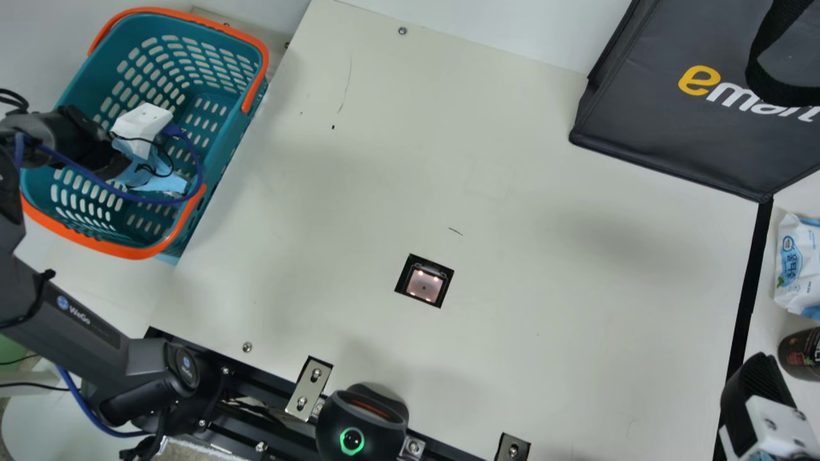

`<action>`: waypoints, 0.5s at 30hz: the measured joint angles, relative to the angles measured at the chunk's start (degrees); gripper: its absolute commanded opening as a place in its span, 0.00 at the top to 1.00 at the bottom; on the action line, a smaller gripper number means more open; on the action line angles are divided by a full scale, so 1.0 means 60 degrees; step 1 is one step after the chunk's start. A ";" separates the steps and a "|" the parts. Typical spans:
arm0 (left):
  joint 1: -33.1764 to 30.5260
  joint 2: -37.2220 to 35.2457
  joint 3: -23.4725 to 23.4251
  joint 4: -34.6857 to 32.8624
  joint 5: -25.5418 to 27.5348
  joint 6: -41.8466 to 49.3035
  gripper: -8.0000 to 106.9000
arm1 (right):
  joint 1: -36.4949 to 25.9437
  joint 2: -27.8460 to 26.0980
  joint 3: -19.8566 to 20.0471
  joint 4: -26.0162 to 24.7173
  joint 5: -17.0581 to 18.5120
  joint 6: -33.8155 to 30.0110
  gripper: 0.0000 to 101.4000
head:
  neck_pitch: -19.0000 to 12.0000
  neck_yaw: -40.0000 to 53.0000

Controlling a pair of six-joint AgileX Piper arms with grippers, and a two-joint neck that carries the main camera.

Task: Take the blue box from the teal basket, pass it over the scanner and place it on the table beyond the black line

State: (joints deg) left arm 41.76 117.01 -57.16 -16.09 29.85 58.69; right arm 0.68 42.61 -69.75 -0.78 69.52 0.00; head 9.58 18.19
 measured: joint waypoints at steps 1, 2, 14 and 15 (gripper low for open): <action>-0.0014 0.0000 0.0000 -0.0019 0.0000 -0.0003 0.45 | 0.0000 0.0000 0.0000 0.0000 0.0000 0.0000 0.06 | 0.0000 0.0015; -0.0020 0.0000 0.0008 -0.0053 0.0000 0.0047 0.42 | 0.0000 0.0000 0.0000 0.0000 0.0000 0.0000 0.06 | 0.0000 0.0015; -0.0158 0.0163 0.0128 -0.0507 -0.0188 0.0749 0.15 | 0.0000 0.0000 0.0000 0.0000 0.0000 0.0000 0.06 | 0.0000 0.0015; -0.0171 0.0210 0.0128 -0.0525 -0.0211 0.0813 0.15 | 0.0000 0.0000 0.0000 0.0000 0.0000 0.0000 0.06 | 0.0015 0.0015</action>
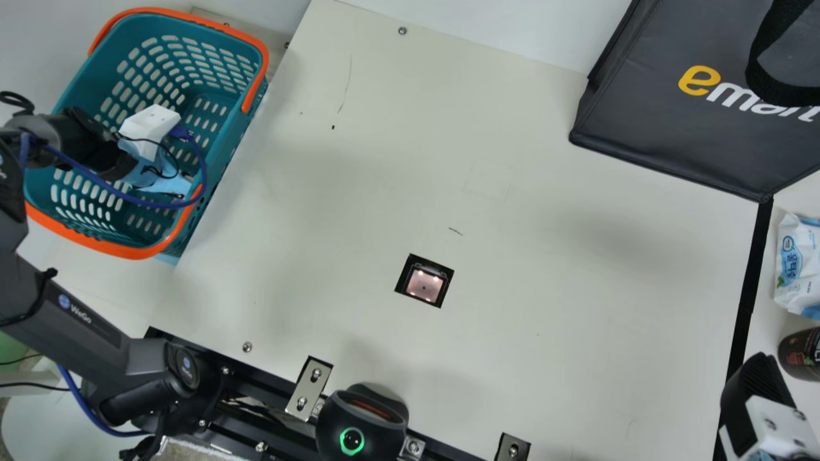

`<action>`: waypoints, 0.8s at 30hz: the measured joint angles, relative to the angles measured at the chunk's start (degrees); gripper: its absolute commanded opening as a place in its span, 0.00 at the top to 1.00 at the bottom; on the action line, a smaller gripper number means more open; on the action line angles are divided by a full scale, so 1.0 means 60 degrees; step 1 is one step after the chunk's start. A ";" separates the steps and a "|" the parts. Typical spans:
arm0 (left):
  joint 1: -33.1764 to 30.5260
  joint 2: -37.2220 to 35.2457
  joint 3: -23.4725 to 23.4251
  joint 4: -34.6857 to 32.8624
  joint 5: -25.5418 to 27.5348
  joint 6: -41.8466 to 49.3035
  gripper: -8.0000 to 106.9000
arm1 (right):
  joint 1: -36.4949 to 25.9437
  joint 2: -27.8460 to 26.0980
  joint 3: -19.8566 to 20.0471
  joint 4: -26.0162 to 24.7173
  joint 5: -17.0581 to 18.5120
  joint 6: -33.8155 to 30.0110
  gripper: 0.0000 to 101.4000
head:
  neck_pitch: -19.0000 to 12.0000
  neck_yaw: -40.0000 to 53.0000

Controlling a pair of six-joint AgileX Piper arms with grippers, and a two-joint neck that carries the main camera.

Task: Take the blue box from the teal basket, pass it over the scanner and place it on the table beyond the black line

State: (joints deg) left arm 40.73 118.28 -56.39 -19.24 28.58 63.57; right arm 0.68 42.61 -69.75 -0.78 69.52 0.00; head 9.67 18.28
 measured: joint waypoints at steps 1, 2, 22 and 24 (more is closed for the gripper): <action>-0.0017 0.0042 0.0019 -0.0025 -0.0038 0.0017 0.15 | 0.0000 0.0000 0.0000 0.0000 0.0000 0.0000 0.06 | -0.0015 0.0000; -0.0027 0.0093 0.0015 -0.0039 -0.0081 0.0072 0.15 | 0.0000 0.0000 0.0000 0.0000 0.0000 0.0000 0.06 | -0.0015 0.0000; 0.0008 0.0704 0.0024 0.0123 -0.0503 0.0300 0.44 | 0.0000 0.0000 0.0000 0.0000 -0.0012 0.0000 0.06 | -0.0015 0.0000; 0.0031 0.0723 0.0024 0.0165 -0.0503 0.0300 0.55 | 0.0000 0.0000 0.0000 0.0000 -0.0012 0.0000 0.06 | -0.0015 0.0000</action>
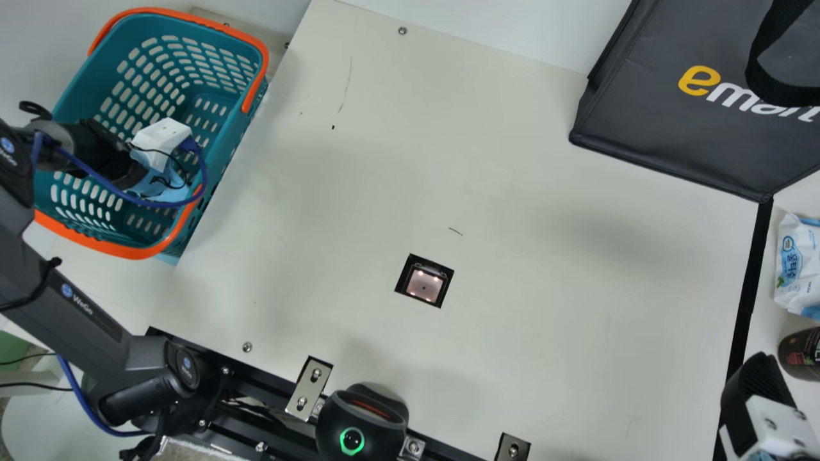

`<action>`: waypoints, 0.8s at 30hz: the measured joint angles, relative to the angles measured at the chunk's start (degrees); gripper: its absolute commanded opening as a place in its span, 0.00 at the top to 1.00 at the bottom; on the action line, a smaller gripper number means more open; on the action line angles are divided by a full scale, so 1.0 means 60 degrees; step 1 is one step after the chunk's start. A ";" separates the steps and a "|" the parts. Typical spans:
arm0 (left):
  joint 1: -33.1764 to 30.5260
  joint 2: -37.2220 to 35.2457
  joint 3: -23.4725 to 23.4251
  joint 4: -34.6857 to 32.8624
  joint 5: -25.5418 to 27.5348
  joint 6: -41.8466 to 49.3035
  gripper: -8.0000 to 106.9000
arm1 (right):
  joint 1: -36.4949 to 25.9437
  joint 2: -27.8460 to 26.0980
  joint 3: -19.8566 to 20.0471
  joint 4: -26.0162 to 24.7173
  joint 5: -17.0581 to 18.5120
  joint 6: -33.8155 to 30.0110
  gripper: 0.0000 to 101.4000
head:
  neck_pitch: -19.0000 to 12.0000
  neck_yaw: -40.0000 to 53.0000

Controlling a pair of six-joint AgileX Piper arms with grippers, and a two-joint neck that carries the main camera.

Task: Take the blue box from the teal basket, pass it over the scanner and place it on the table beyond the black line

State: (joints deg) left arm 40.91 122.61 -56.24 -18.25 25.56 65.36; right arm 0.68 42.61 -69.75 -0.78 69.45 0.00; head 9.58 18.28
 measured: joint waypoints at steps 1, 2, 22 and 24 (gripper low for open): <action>0.0000 0.0000 0.0000 0.0000 0.0000 0.0000 0.61 | 0.0000 0.0000 0.0000 0.0000 0.0000 0.0000 0.06 | 0.0000 0.0000; 0.0000 0.0000 0.0000 0.0021 0.0000 0.0000 0.67 | 0.0000 0.0000 0.0000 0.0000 0.0000 0.0000 0.06 | 0.0000 0.0000; 0.0055 -0.0664 0.0001 -0.0080 0.0431 -0.0847 1.00 | 0.0000 0.0000 0.0000 0.0000 0.0012 0.0000 0.06 | 0.0000 0.0000; 0.0055 -0.0794 0.0037 0.0020 0.0431 -0.1113 1.00 | 0.0000 0.0000 0.0000 0.0000 0.0012 0.0000 0.06 | 0.0000 0.0000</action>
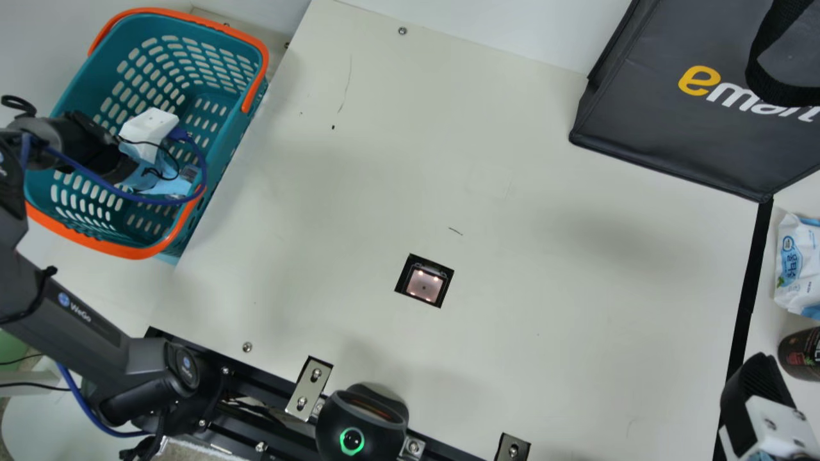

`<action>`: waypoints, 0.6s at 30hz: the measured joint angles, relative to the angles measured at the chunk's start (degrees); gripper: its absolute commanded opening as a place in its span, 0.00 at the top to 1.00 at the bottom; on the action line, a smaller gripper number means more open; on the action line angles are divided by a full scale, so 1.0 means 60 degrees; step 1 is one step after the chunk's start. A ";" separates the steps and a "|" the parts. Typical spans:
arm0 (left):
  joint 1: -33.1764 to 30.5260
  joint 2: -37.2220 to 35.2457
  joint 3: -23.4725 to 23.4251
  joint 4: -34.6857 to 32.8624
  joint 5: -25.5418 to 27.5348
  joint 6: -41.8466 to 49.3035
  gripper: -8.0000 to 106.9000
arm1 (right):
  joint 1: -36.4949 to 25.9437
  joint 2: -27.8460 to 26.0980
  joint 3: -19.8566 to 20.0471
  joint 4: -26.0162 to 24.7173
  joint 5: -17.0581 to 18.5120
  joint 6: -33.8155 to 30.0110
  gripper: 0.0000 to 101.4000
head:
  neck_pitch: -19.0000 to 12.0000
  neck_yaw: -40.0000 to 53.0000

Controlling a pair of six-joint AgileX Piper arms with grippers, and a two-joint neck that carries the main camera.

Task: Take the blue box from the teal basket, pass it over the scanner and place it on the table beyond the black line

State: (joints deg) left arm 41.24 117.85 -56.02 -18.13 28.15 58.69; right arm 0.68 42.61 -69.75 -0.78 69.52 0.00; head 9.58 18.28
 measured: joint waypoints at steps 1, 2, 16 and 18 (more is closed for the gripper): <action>0.0000 -0.0109 0.0038 0.0055 0.0000 -0.0182 1.00 | 0.0000 0.0000 0.0000 0.0000 0.0000 0.0000 0.06 | 0.0000 0.0000; 0.0000 -0.0203 0.0039 0.0129 0.0000 -0.0349 1.00 | 0.0000 0.0000 0.0000 0.0000 0.0000 0.0000 0.06 | 0.0000 0.0000; -0.0076 -0.1384 0.0020 0.1327 0.0337 -0.3604 1.00 | 0.0000 0.0000 0.0000 0.0000 0.0000 0.0000 0.06 | 0.0000 -0.0015; -0.0114 -0.1547 -0.0034 0.1503 0.0469 -0.4195 1.00 | 0.0000 0.0000 0.0000 0.0000 0.0000 0.0000 0.06 | 0.0000 0.0000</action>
State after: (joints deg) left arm 40.56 108.57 -56.23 -9.11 30.97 33.52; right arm 0.68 42.61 -69.75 -0.78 69.52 0.00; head 9.58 18.28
